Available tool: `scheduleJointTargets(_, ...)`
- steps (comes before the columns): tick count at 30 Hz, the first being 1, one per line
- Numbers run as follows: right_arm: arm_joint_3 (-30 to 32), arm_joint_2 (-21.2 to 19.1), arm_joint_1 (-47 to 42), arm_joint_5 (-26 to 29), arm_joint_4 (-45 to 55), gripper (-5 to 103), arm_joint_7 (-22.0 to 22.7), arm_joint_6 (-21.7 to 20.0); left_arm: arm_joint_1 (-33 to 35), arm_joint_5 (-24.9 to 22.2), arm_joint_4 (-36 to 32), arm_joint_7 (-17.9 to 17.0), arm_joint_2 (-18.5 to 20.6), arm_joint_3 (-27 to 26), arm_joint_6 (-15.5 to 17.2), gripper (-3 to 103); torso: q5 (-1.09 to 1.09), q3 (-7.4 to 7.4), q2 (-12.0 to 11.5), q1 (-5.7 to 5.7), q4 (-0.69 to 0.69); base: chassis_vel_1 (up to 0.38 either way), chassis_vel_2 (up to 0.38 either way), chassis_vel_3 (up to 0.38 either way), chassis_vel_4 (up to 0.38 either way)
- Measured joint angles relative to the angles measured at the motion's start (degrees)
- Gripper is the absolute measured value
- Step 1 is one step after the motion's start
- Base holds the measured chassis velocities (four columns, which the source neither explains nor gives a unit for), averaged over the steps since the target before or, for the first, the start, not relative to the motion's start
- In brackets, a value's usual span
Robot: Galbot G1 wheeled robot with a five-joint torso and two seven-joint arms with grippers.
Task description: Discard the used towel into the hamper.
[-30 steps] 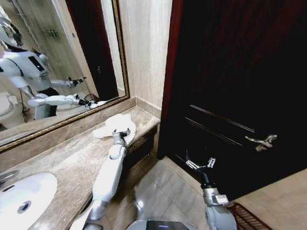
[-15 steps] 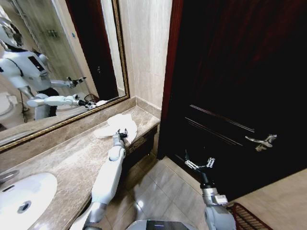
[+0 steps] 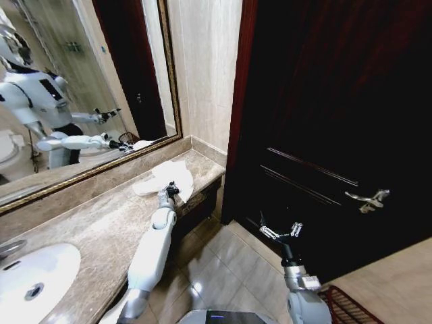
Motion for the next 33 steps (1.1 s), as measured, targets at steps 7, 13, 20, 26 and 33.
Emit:
scheduleJointTargets(7,-0.45,0.22,0.19,-0.14,0.00,100,-0.02,0.20,5.87,0.01,-6.96,4.86,1.11,-1.49,-10.25,2,0.00,0.00,0.00,0.00,0.01,0.000,0.000,0.000,0.000)
scheduleJointTargets(13,-0.83,0.23,0.24,-0.42,0.00,100,-0.06,0.64,10.91,-1.25,-14.03,6.64,0.93,-2.42,-14.02,2,0.00,0.00,0.00,0.00,0.02,0.000,0.000,0.000,0.000)
scheduleJointTargets(20,-0.96,0.25,-0.14,-0.36,0.53,100,-0.31,1.35,18.49,-1.48,-26.35,8.24,-0.59,-3.03,-17.15,2,0.01,-0.01,0.00,0.00,0.00,0.000,0.000,0.000,0.000)
scheduleJointTargets(26,-1.15,0.26,0.27,0.59,1.64,100,-0.71,1.25,26.10,3.47,-35.46,7.81,-4.52,-3.78,-19.15,2,0.01,-0.01,0.00,-0.01,0.01,0.000,0.000,0.000,0.000)
scheduleJointTargets(33,-1.88,0.26,1.10,1.85,2.43,100,-2.05,1.54,33.46,8.66,-43.73,7.19,-8.96,-5.97,-21.54,2,0.01,0.00,0.00,-0.01,0.00,0.000,0.000,0.000,0.000)
